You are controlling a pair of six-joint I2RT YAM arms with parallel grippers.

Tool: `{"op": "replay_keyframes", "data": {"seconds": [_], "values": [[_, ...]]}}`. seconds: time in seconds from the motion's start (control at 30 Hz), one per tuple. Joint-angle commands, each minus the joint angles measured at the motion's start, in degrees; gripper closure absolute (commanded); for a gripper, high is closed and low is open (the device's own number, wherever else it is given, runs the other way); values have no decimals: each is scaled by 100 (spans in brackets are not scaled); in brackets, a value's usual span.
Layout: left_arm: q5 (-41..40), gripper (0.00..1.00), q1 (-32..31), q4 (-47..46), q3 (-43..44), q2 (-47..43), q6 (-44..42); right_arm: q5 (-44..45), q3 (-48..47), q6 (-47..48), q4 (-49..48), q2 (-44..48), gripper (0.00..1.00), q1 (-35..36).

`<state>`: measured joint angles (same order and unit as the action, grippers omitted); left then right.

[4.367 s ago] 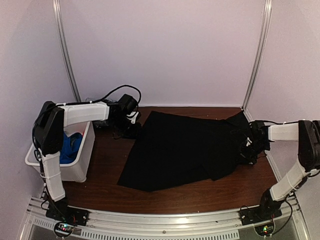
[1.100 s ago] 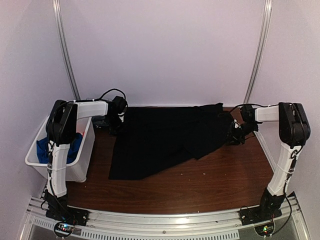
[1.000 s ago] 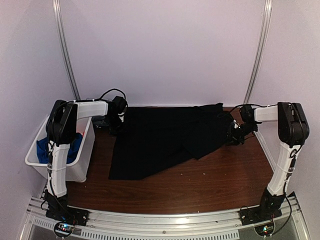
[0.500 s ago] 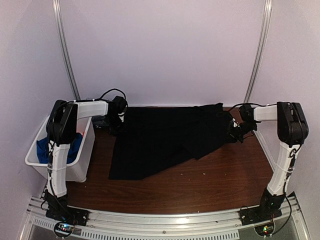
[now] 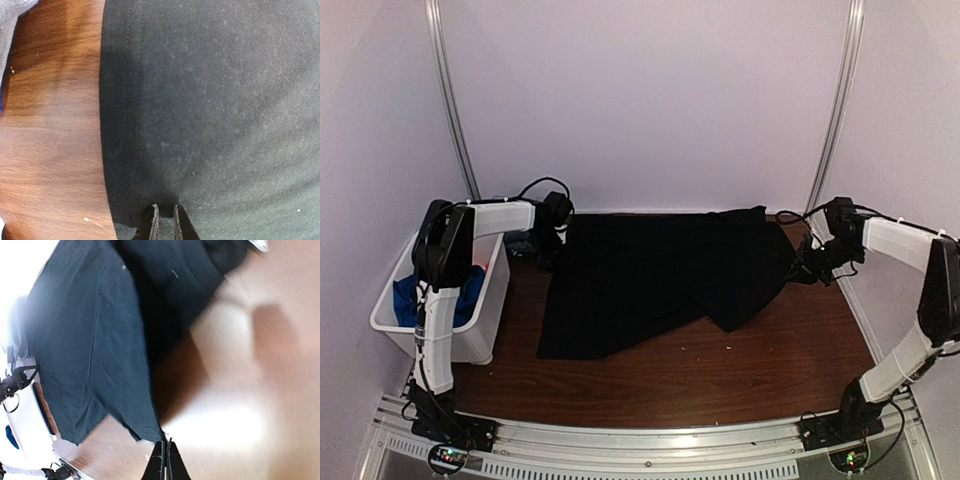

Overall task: Fold and stack the mixed laundry pile
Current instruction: Adjust the flattened T-shirt at the center of the board.

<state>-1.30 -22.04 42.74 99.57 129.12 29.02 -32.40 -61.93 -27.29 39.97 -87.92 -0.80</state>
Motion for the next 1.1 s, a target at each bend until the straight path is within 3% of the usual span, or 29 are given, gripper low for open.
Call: {"op": "replay_keyframes", "data": {"seconds": [0.0,0.13,0.3,0.4,0.53,0.8,0.93,1.07], "values": [[-223,87,204,496,-154,438,1,446,889,-632,831,1253,100,-55],[-230,87,231,500,-191,448,-42,536,1677,-1294,1586,2830,100,-57],[-208,87,244,498,-219,473,-84,540,1975,-2016,2561,4560,100,-76],[-182,87,244,498,-213,490,-106,548,1504,-1783,3079,4652,100,-122],[-195,87,244,500,-184,518,-139,-188,1749,-1493,3551,4810,100,-122],[-112,87,244,500,-205,639,-188,-507,1818,-1569,4646,5883,100,-123],[-65,85,244,499,-160,642,-262,-618,2128,-1817,4464,6164,100,-122],[125,77,244,499,-119,288,-361,-548,2356,-2074,3616,6056,100,-122]]}}
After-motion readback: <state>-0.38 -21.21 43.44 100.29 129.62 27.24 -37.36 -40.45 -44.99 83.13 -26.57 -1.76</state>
